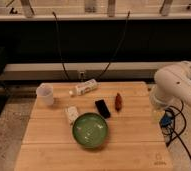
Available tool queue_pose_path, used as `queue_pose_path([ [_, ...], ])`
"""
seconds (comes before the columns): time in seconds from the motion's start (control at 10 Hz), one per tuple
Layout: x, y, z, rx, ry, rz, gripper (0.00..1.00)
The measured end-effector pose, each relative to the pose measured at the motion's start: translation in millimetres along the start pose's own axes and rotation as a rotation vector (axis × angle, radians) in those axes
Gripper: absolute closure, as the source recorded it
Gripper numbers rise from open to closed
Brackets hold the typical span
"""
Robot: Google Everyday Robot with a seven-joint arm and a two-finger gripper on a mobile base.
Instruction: Place the bottle in the ceramic bowl
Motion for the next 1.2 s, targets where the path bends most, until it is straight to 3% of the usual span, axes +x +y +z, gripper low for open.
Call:
queue_pose_path([
  [0.3,-8.5,-10.1,-1.2,0.019,0.007,-0.02,0.2],
  [0.5,-30.8,-39.6,-2.6,0.051,0.015,-0.059,0.2],
  [0.9,-40.7,-50.0,-4.0,0.078,0.026,-0.089,0.2],
  [1.2,-70.5,-74.7,-6.8,0.108,0.02,-0.143,0.2],
])
